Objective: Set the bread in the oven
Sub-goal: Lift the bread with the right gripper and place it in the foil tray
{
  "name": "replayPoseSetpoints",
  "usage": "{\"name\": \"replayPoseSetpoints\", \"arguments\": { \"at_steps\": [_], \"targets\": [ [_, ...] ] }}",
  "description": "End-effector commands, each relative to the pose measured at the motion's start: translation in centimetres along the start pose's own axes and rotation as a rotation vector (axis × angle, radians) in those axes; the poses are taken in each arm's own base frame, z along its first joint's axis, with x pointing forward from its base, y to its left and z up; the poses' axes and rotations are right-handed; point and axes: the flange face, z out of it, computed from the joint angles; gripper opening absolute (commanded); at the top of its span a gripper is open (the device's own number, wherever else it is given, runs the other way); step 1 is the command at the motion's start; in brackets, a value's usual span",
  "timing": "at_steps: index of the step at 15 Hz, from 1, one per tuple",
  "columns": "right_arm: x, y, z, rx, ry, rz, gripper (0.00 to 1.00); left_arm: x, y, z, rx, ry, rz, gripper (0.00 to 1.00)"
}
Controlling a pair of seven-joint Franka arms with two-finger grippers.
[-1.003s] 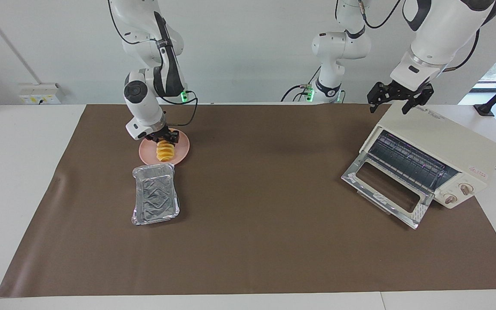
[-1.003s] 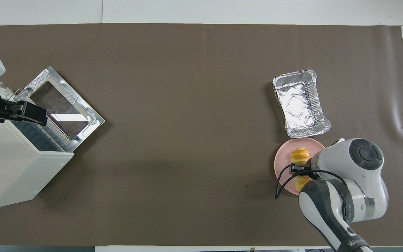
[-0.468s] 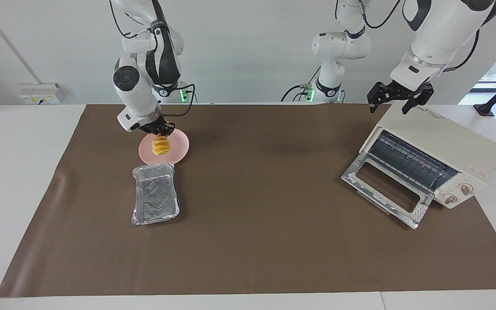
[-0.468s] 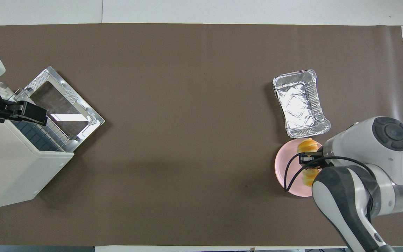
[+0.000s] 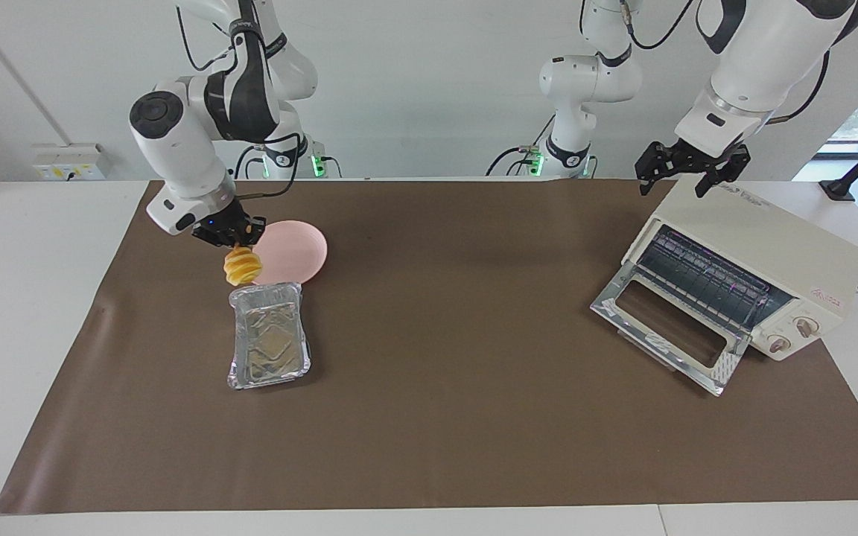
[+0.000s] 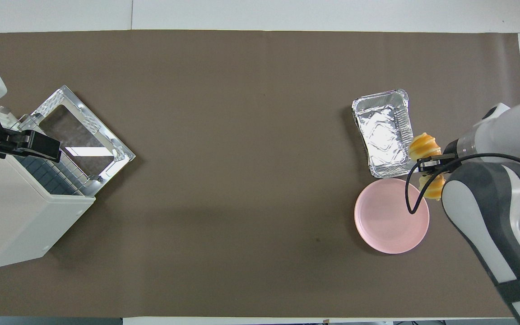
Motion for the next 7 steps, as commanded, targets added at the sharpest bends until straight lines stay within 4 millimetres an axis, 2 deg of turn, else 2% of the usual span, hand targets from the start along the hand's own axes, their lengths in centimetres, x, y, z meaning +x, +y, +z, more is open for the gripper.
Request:
{"name": "replayPoseSetpoints", "arguments": {
  "at_steps": [1, 3, 5, 7],
  "targets": [
    [5.2, 0.4, 0.1, -0.001, 0.019, -0.027, 0.0, -0.4, -0.3, -0.3, -0.017, 0.011, 0.006, 1.0],
    [7.4, -0.3, 0.2, 0.001, 0.073, -0.041, 0.0, -0.5, -0.3, -0.3, -0.017, 0.009, 0.006, 1.0],
    [8.9, -1.9, 2.6, -0.011, 0.102, -0.077, 0.0, -0.4, -0.3, -0.2, -0.017, 0.008, 0.006, 1.0],
    [9.7, -2.2, 4.5, -0.003, 0.11, -0.076, 0.0, -0.4, -0.2, -0.2, -0.017, 0.008, 0.008, 1.0]
  ]
}}
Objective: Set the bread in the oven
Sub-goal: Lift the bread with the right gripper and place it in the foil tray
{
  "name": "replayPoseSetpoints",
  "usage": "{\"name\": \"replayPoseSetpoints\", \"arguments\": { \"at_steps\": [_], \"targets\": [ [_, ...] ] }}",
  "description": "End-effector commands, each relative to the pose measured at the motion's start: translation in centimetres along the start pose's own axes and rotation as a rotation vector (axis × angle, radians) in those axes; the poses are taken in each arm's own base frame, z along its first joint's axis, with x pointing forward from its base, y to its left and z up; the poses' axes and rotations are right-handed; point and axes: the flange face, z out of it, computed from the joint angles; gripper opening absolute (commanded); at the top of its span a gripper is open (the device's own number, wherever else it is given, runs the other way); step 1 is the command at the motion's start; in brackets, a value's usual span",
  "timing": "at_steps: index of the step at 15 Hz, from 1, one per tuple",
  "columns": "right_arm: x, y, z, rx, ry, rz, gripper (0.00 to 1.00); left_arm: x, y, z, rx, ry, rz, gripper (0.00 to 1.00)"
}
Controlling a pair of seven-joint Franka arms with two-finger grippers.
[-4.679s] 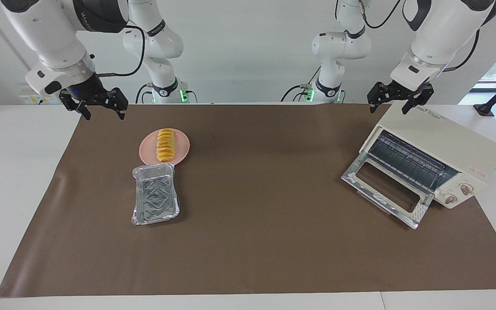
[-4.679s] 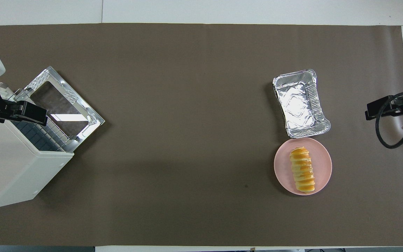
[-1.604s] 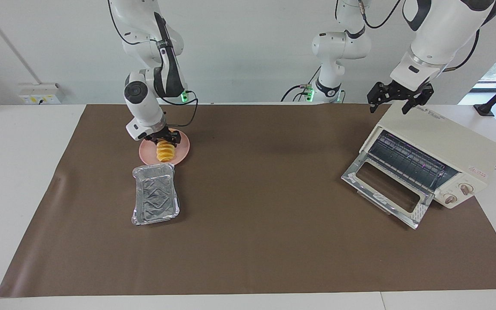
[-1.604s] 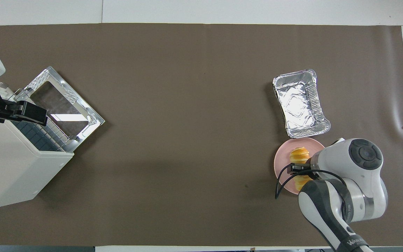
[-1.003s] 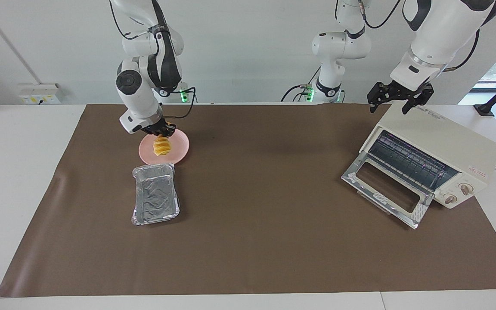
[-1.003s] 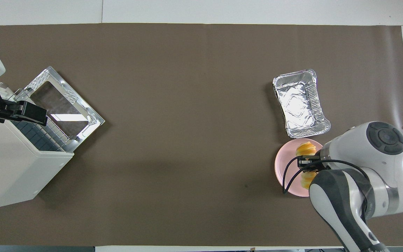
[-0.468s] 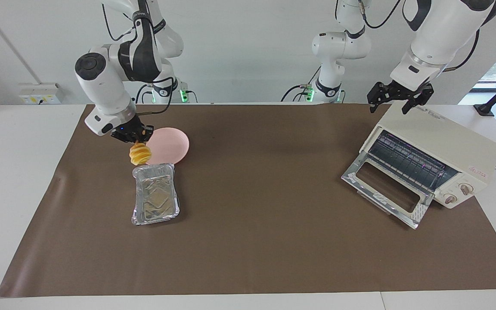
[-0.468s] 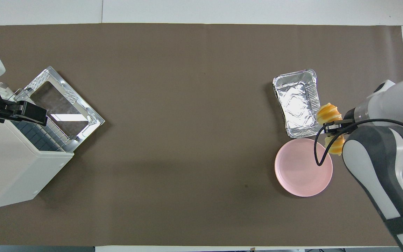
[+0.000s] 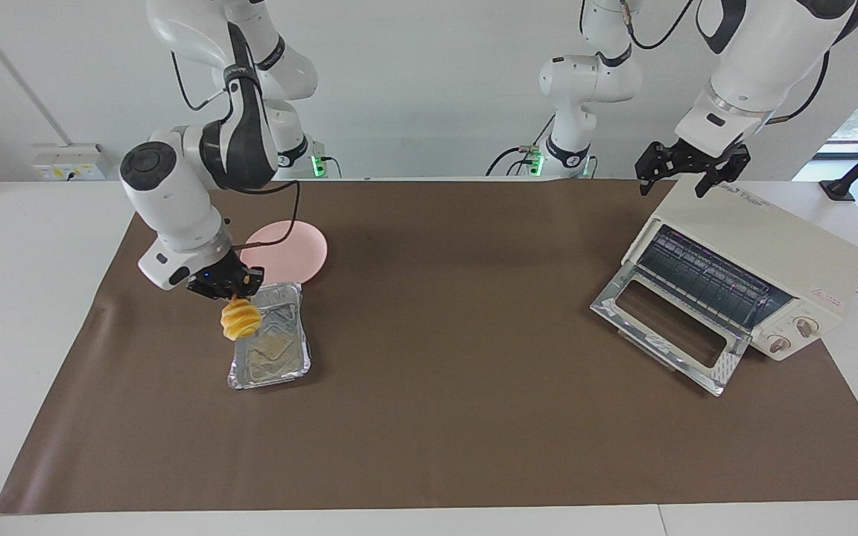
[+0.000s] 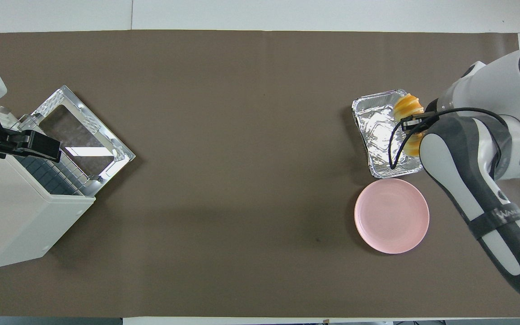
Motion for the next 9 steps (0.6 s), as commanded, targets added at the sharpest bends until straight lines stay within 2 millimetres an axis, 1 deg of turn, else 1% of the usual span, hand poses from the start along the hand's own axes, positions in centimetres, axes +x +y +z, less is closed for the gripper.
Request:
{"name": "replayPoseSetpoints", "arguments": {
  "at_steps": [1, 3, 5, 6, 8, 9],
  "targets": [
    [1.3, -0.7, 2.5, -0.007, -0.001, -0.025, 0.0, -0.4, -0.2, -0.2, -0.017, 0.008, 0.008, 1.0],
    [1.0, -2.3, 3.8, -0.005, -0.032, -0.051, 0.02, -0.4, -0.3, -0.2, -0.017, 0.008, 0.006, 1.0],
    [0.9, -2.4, 4.8, -0.003, -0.047, -0.052, 0.04, -0.5, -0.2, -0.3, -0.017, 0.009, 0.008, 1.0],
    [0.9, -2.3, 5.3, -0.002, -0.053, -0.048, 0.07, -0.5, -0.2, -0.3, -0.017, 0.009, 0.008, 1.0],
    [0.5, -2.2, 6.8, 0.003, -0.058, -0.042, 0.22, -0.5, -0.2, -0.3, -0.017, 0.009, 0.008, 1.0],
    [0.5, -1.8, 7.2, 0.003, -0.036, -0.037, 0.29, -0.5, -0.3, -0.3, -0.017, 0.009, 0.006, 1.0]
  ]
}}
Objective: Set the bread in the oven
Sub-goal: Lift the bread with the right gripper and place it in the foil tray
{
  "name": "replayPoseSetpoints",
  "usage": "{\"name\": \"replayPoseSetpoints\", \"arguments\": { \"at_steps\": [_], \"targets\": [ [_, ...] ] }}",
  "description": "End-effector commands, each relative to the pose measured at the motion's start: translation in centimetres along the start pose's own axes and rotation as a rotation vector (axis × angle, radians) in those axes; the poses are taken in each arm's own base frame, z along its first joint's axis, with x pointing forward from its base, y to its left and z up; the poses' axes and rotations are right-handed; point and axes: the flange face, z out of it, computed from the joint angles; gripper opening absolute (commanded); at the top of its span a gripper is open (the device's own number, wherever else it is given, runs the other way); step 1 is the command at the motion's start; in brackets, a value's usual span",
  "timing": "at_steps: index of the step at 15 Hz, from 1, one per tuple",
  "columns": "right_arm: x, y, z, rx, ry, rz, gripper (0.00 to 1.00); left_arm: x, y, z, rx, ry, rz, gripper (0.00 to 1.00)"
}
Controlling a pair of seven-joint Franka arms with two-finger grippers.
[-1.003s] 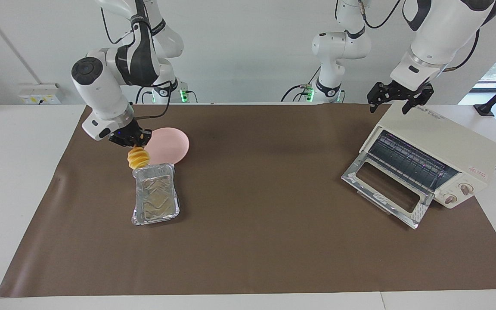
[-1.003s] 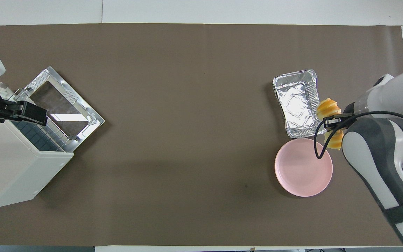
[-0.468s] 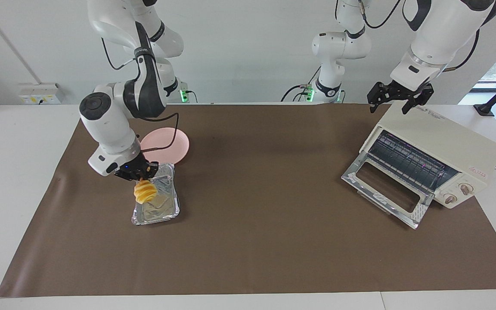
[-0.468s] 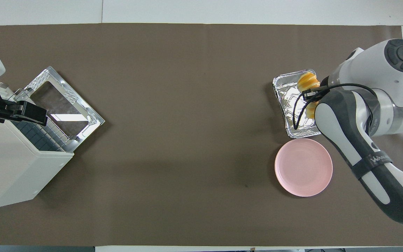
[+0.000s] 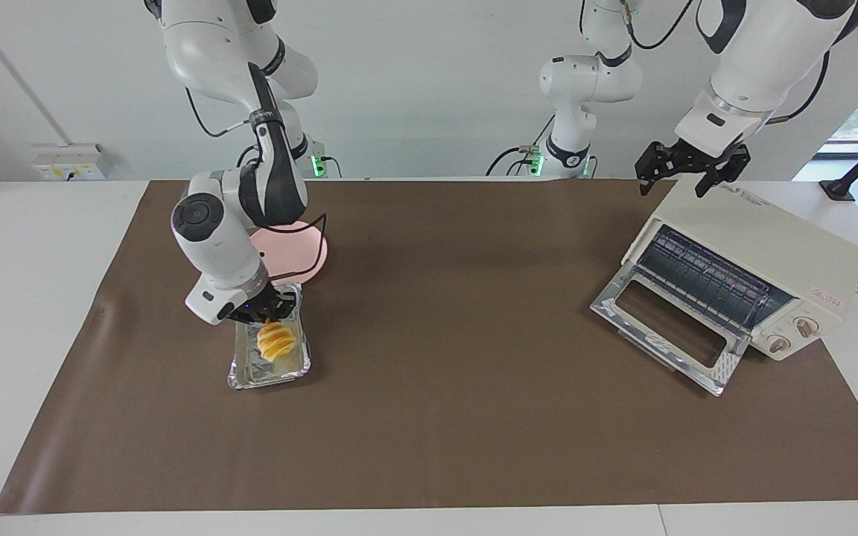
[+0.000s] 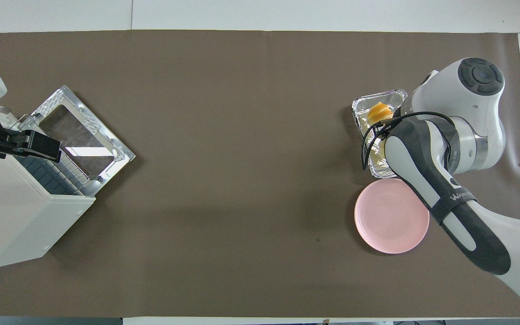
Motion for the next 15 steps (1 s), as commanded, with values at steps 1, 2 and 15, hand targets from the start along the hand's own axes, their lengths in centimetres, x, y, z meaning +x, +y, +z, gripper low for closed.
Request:
{"name": "replayPoseSetpoints", "arguments": {
  "at_steps": [1, 2, 15],
  "targets": [
    [-0.2, 0.8, 1.3, -0.008, 0.032, 0.006, 0.36, -0.5, -0.3, -0.3, -0.017, 0.009, 0.006, 1.0],
    [-0.2, 0.8, 1.5, -0.008, 0.029, 0.006, 0.44, -0.5, -0.2, -0.3, -0.017, 0.009, 0.008, 1.0],
    [1.2, 7.3, -1.5, -0.005, 0.028, 0.02, 0.95, -0.5, -0.3, -0.3, -0.017, 0.009, 0.006, 1.0]
  ]
}}
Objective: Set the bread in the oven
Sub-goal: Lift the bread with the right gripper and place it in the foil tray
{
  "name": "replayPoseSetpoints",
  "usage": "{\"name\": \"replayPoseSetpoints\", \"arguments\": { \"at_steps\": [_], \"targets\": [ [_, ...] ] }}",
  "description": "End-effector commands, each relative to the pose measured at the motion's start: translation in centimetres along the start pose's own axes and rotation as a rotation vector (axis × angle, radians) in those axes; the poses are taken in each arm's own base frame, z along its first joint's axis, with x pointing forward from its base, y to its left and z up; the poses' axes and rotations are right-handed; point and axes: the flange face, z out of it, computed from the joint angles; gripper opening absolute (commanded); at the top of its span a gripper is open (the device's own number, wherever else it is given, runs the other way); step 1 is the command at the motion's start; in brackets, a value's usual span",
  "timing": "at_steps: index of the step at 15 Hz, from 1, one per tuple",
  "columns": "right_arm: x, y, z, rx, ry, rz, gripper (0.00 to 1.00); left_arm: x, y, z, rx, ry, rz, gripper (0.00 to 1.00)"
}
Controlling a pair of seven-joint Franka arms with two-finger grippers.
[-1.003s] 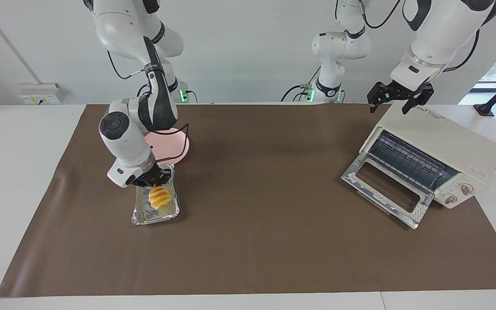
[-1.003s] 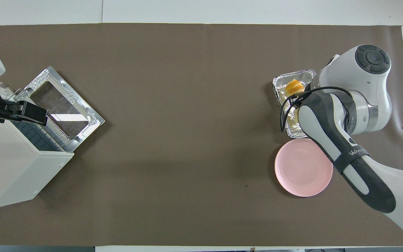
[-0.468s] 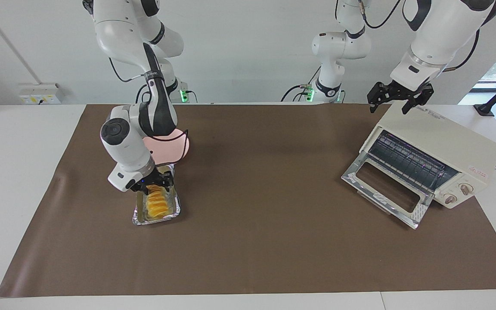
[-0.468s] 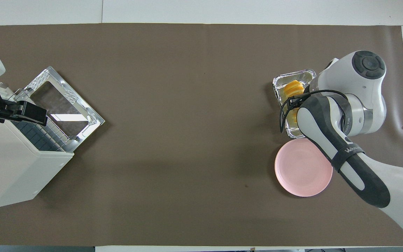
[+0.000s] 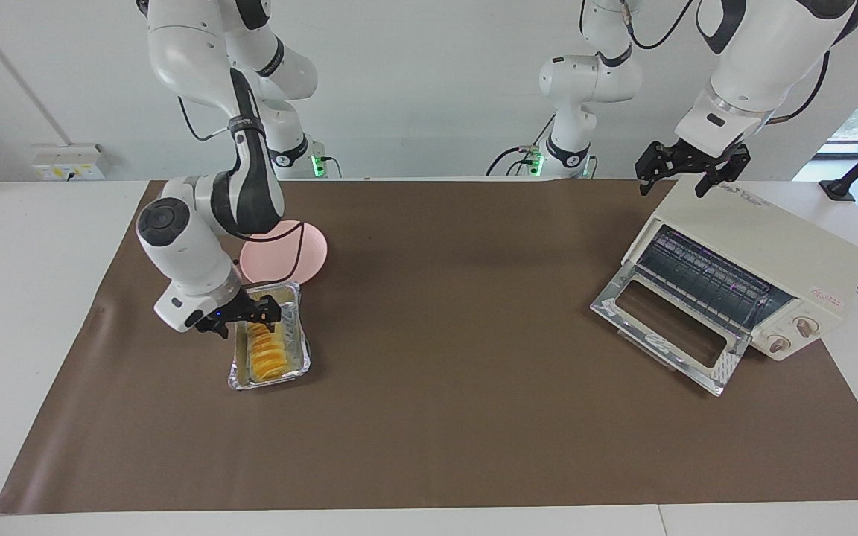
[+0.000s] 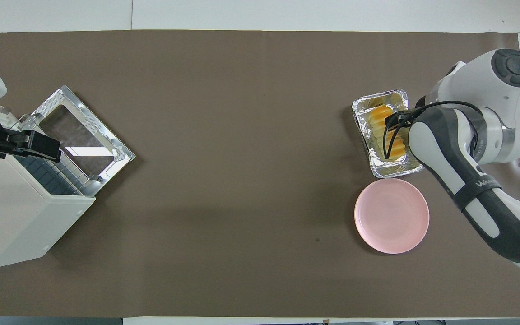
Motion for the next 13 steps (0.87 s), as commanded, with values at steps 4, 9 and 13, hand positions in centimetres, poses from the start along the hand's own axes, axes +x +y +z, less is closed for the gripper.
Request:
{"name": "replayPoseSetpoints", "arguments": {
  "at_steps": [4, 9, 13],
  "targets": [
    [-1.0, 4.1, 2.4, 0.008, -0.044, 0.033, 0.92, -0.5, -0.4, -0.2, -0.017, 0.009, 0.005, 1.0],
    [-2.0, 4.6, 3.9, 0.015, -0.058, 0.049, 0.8, -0.5, -0.3, -0.3, -0.017, 0.009, 0.006, 1.0],
    [-2.6, 4.4, 4.5, 0.016, -0.064, 0.049, 0.68, -0.4, -0.3, -0.2, -0.017, 0.008, 0.006, 1.0]
  ]
}}
